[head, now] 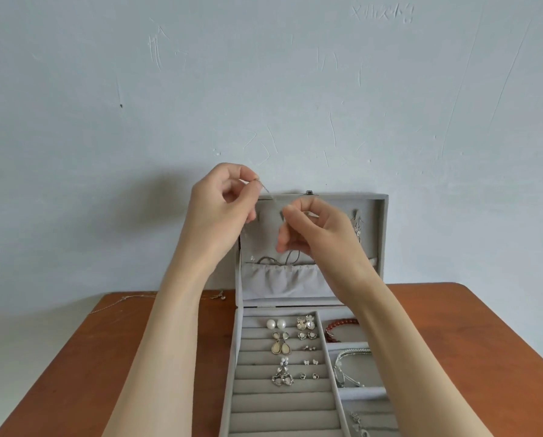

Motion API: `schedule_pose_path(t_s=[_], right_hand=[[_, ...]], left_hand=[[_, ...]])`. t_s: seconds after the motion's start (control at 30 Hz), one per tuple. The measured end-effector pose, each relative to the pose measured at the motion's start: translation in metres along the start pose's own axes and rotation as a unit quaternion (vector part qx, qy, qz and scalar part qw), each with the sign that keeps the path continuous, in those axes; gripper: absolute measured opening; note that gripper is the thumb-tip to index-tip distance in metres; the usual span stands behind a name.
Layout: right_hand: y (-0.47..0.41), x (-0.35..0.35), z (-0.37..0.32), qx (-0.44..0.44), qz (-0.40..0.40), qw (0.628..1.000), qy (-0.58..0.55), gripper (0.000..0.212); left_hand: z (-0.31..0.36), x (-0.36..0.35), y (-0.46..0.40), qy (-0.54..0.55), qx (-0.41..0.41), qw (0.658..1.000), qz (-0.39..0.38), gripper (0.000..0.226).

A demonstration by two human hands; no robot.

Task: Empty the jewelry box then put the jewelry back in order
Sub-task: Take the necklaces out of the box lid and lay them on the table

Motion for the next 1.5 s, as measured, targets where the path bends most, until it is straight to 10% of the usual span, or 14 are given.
schedule_pose_path(t_s=[0.33,0.77,1.03,1.5], right_hand=[[0.01,-0.009,0.018,-0.152,-0.097,0.98,-0.086,0.016],[0.03,-0.1,0.045,-0.212,-0.089,0.973,-0.033,0.005],[0.027,-0.122,0.101,-0.31,-0.042,0.944,0.1,0.009],[0.014,-0.119,0.112,-0.209,-0.146,0.835,0.488,0.025]], left_hand=[[-0.02,0.071,-0.002,-0.082,0.035,0.992,0.086,0.019],[-0.072,0.184,0.029,-0.196,0.225,0.954,0.02,0.007],[-0.111,0.203,0.037,-0.253,0.276,0.927,0.033,0.013],[-0.158,0.189,0.038,-0.25,0.312,0.915,0.045,0.009]])
Point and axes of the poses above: each hand's wrist, its own y-axis away from the middle knuckle, its own x-axis out of the back of the hand, z = x × y, the point moved 4 cm from there along -y, towards the middle knuckle, and after that the axes turned 13 degrees about x, right-handed, at the moved point
